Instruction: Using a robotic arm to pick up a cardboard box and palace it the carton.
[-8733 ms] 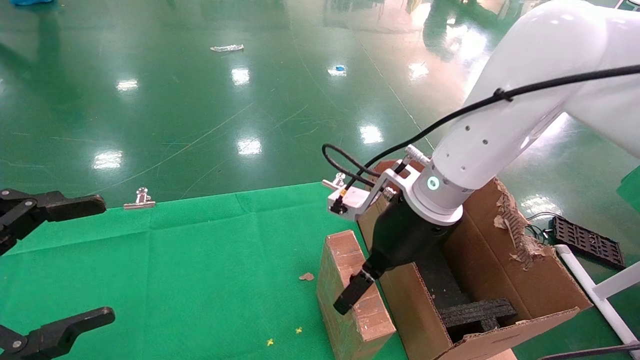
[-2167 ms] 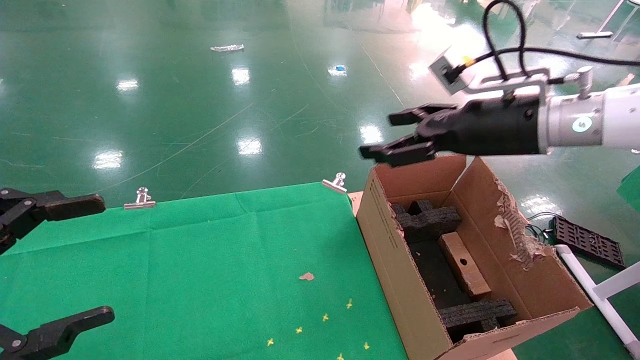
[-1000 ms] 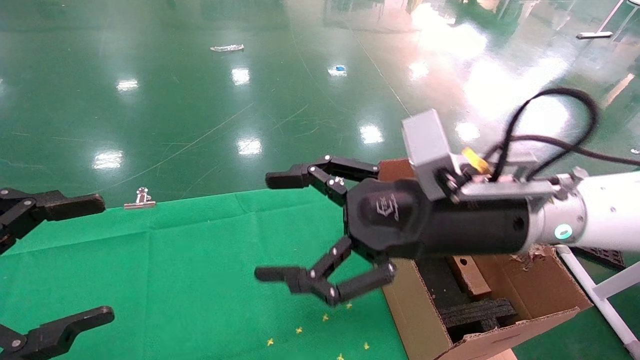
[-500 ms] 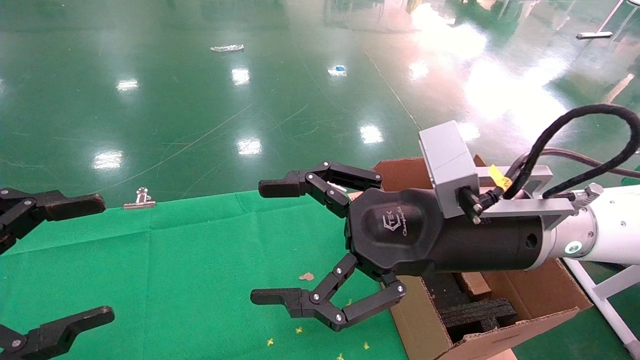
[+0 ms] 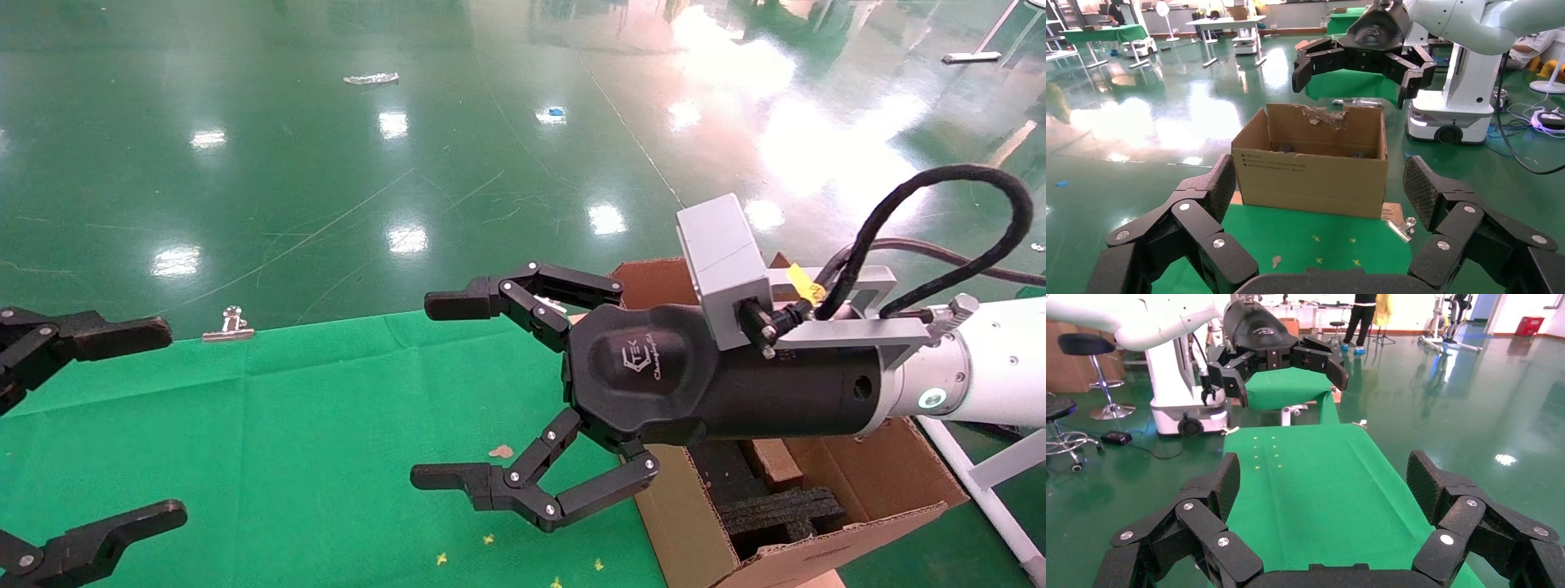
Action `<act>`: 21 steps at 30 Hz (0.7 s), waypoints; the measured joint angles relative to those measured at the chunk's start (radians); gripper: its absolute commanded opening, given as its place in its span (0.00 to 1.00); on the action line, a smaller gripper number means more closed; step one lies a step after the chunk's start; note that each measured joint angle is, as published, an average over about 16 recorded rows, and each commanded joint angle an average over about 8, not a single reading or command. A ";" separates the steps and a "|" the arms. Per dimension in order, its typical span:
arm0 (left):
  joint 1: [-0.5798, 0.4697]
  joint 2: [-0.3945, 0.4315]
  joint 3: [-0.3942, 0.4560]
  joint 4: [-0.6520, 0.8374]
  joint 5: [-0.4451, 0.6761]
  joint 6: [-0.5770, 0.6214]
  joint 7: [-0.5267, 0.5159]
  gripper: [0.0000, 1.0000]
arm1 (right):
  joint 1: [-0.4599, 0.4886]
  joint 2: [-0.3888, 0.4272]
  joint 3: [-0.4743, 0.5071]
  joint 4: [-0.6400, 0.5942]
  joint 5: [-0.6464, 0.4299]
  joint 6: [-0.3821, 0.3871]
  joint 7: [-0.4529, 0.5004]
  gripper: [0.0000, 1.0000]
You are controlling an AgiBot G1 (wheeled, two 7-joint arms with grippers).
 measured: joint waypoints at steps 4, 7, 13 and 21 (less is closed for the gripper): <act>0.000 0.000 0.000 0.000 0.000 0.000 0.000 1.00 | 0.002 0.000 -0.002 -0.001 -0.001 0.001 0.001 1.00; 0.000 0.000 0.000 0.000 0.000 0.000 0.000 1.00 | 0.004 0.001 -0.004 -0.001 -0.002 0.002 0.001 1.00; 0.000 0.000 0.000 0.000 0.000 0.000 0.000 1.00 | 0.005 0.001 -0.005 -0.002 -0.003 0.002 0.001 1.00; 0.000 0.000 0.000 0.000 0.000 0.000 0.000 1.00 | 0.006 0.001 -0.007 -0.002 -0.003 0.002 0.002 1.00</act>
